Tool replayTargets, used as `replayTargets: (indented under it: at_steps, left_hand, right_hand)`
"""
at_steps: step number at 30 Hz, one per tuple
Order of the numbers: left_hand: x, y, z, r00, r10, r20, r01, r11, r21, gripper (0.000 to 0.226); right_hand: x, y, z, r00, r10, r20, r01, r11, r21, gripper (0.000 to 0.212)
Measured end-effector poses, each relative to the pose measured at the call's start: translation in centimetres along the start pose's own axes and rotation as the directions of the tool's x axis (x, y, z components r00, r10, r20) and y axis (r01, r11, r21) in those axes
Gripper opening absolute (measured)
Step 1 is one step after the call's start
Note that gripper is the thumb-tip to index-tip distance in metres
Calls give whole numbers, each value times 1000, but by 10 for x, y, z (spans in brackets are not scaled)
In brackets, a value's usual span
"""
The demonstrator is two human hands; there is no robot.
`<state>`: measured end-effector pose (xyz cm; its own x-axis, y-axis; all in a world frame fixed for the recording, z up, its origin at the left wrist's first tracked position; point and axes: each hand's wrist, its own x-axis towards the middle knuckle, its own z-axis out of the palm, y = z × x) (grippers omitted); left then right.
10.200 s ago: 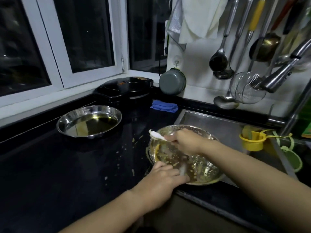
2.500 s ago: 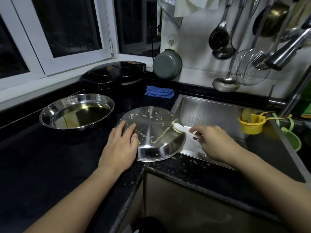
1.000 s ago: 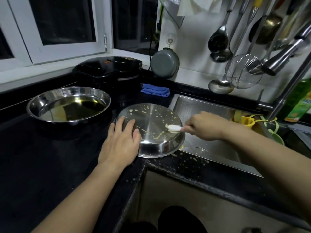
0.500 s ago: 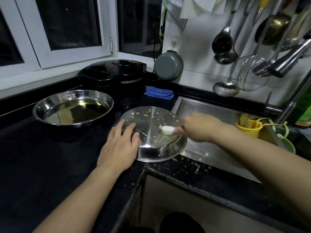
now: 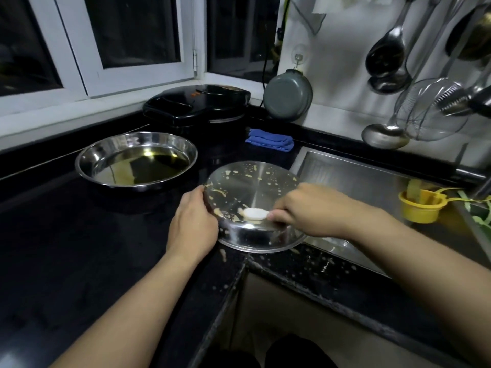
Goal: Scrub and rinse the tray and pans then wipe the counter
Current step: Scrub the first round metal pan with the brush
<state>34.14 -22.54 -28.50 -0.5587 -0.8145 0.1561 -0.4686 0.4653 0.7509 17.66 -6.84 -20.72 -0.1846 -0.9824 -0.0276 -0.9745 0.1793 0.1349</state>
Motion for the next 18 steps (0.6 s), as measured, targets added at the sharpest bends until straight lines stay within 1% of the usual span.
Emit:
replayTargets:
  at_steps: [2,3,6,8,9,11,12,14,16,18]
  left_hand:
    - [0,-3,1,1000,8,4,-8,999,33,56]
    - [1,-4,2,1000,17,10,-17,998,66,57]
    - [0,-5,3,998,56,23,-59,989,135,55]
    - [0,-8,7,997,69,29,-73,982,176,51]
    - [1,-13,9,997,77,29,-82,969,233,53]
    - [3,-19,12,994,92,52,-106,907,407,60]
    - [3,-20,12,995,82,63,-102,874,475,61]
    - [2,-20,11,995,52,84,-90,835,542,62]
    - [0,-19,8,994,59,94,-102,819,565,62]
    - [1,-18,7,993,74,97,-116,813,571,60]
  right_hand:
    - [13,-10,-2,999,-21,-39,20,1000,-20,49]
    - [14,-8,-4,999,-9,-32,9,1000,-26,49]
    - [-8,14,-8,998,24,49,-23,999,-25,44]
    - [-27,28,-10,994,45,98,-42,999,-35,44]
    - [-32,31,-12,993,55,108,-50,998,-48,45]
    - [-32,28,-15,991,67,120,-60,996,-60,44]
    - [-27,22,-15,992,56,116,-50,997,-53,43]
    - [-11,4,-13,997,3,82,2,998,-58,46]
    - [4,-10,-10,999,-41,33,44,997,-70,51]
    - [8,-10,-10,999,-43,25,45,996,-82,51]
